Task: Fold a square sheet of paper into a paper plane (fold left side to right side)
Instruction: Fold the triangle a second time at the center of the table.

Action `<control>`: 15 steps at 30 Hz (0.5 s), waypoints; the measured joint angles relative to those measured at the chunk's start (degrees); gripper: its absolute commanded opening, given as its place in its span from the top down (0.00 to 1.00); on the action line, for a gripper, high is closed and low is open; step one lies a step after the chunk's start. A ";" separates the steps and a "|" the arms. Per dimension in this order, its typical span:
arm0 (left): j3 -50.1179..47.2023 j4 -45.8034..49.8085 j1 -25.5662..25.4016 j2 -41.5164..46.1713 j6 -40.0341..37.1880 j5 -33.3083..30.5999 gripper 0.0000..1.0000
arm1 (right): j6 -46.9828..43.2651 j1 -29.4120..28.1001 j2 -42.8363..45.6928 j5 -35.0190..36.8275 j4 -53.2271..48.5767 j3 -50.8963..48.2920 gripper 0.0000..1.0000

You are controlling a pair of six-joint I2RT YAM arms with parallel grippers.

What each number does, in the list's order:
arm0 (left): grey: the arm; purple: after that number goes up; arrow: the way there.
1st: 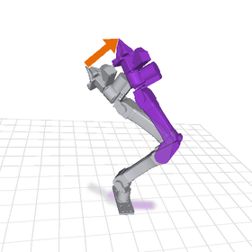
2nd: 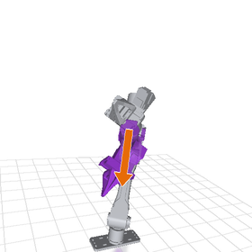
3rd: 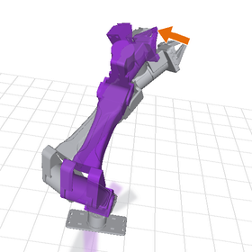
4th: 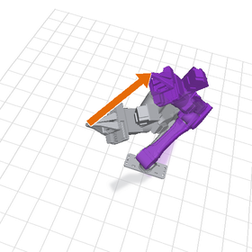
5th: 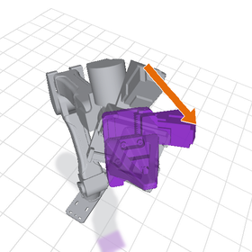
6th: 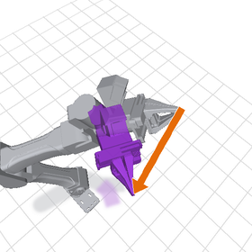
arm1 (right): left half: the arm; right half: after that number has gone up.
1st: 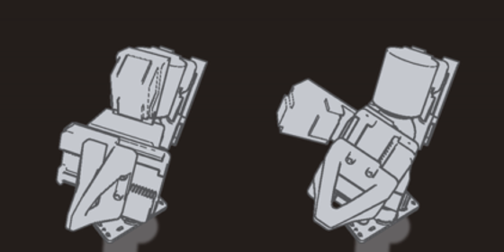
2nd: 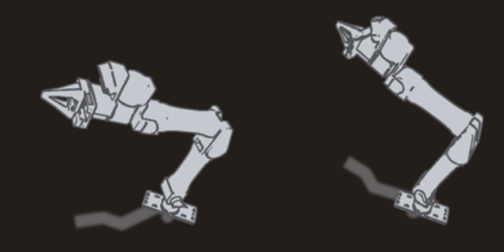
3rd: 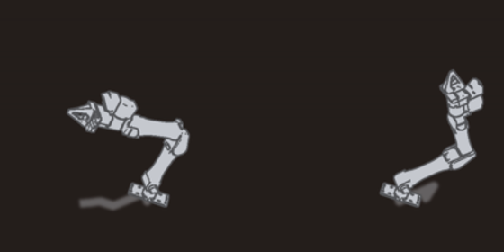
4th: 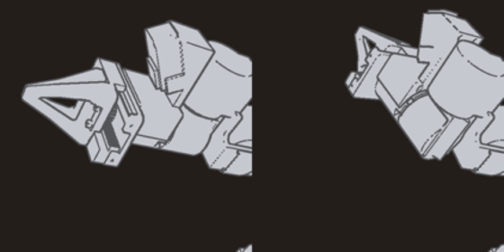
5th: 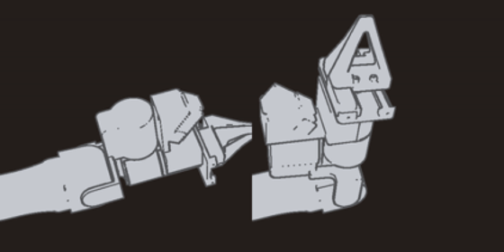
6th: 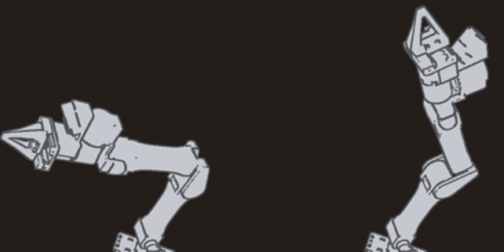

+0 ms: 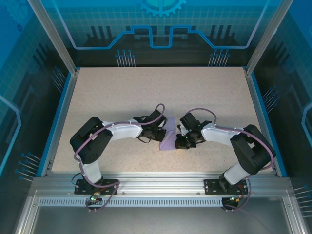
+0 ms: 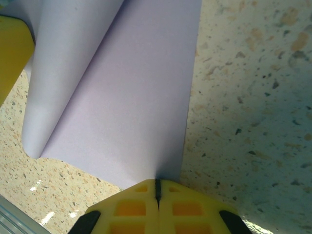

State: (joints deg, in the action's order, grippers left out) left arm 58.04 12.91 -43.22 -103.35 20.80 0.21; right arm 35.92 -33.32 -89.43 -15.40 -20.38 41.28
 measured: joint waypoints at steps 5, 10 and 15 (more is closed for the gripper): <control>0.00 -0.35 0.00 0.00 -0.17 -0.02 0.92 | 0.00 0.00 -0.02 0.00 0.00 0.00 0.98; 0.00 -0.33 0.00 0.00 -0.20 -0.02 0.92 | 0.00 0.00 -0.02 0.02 0.00 0.00 0.98; 0.00 -0.33 0.00 0.00 -0.22 0.00 0.92 | 0.00 0.00 -0.02 0.00 -0.02 0.00 0.98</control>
State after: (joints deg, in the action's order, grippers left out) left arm 58.04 12.58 -43.22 -103.35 20.58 0.21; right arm 35.92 -33.32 -89.45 -15.40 -20.40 41.28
